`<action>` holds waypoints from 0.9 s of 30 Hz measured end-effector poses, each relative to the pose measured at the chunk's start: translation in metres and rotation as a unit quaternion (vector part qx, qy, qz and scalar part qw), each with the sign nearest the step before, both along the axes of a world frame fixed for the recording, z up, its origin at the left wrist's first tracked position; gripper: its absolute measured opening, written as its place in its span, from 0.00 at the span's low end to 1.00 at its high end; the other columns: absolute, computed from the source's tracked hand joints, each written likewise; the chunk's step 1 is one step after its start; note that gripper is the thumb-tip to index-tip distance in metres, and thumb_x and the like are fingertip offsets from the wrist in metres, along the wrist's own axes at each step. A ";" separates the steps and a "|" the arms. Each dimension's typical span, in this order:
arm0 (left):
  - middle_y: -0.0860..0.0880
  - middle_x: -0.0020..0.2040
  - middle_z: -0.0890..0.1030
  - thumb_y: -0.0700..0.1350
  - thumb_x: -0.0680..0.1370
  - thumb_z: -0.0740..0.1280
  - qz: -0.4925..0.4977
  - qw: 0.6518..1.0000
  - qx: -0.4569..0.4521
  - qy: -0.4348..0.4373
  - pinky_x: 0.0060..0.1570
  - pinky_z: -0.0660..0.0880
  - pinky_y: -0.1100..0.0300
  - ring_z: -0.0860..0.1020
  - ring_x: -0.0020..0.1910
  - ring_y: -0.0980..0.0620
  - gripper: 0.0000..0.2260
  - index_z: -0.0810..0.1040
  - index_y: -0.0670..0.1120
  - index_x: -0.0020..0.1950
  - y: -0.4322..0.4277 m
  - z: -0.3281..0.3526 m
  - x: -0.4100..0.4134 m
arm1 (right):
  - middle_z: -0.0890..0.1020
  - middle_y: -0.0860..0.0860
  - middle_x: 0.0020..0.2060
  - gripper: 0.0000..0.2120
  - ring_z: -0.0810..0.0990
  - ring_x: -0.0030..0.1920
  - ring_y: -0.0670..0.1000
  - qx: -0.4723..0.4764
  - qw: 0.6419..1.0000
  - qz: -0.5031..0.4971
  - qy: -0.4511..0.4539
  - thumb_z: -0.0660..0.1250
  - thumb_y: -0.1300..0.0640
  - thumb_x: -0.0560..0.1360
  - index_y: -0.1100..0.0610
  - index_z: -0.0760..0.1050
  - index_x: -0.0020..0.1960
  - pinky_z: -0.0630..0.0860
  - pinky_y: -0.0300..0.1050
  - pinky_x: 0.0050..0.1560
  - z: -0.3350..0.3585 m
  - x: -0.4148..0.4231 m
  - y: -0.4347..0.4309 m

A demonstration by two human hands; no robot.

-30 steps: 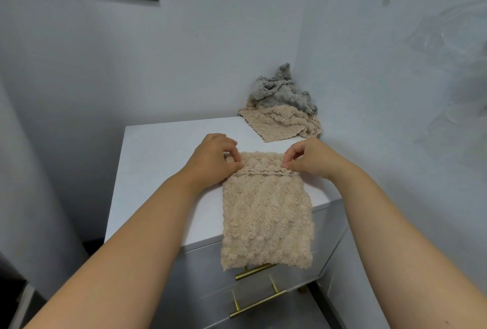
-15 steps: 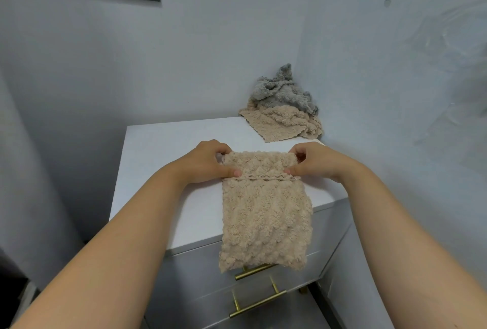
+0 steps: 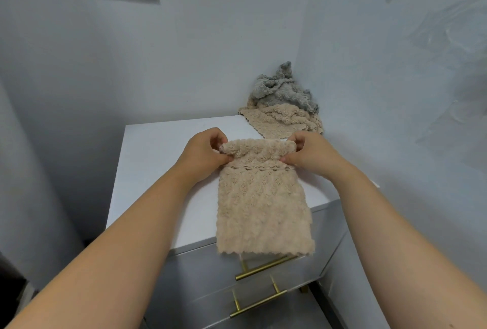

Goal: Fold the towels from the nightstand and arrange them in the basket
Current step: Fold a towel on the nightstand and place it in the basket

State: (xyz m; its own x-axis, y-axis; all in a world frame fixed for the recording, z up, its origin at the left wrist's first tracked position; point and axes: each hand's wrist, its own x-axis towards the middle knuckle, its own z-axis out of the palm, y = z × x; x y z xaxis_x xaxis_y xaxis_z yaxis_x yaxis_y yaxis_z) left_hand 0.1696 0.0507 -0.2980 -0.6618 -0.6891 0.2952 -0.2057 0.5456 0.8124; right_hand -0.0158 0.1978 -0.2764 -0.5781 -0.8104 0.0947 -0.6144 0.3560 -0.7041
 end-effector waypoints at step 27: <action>0.52 0.53 0.79 0.27 0.68 0.55 -0.114 0.966 -0.105 -0.206 0.59 0.70 0.57 0.73 0.56 0.53 0.24 0.81 0.53 0.39 0.002 0.038 0.015 | 0.81 0.59 0.50 0.13 0.77 0.55 0.60 0.114 0.982 0.148 -0.007 0.78 0.62 0.64 0.50 0.76 0.37 0.72 0.55 0.59 0.025 0.005 0.020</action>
State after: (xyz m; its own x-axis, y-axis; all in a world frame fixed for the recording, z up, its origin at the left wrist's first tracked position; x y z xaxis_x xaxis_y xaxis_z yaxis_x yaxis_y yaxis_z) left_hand 0.1847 0.0529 -0.2604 -0.8809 -0.4644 0.0916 -0.3427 0.7592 0.5534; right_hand -0.0109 0.2183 -0.2512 -0.3145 -0.9423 -0.1143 -0.7056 0.3126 -0.6359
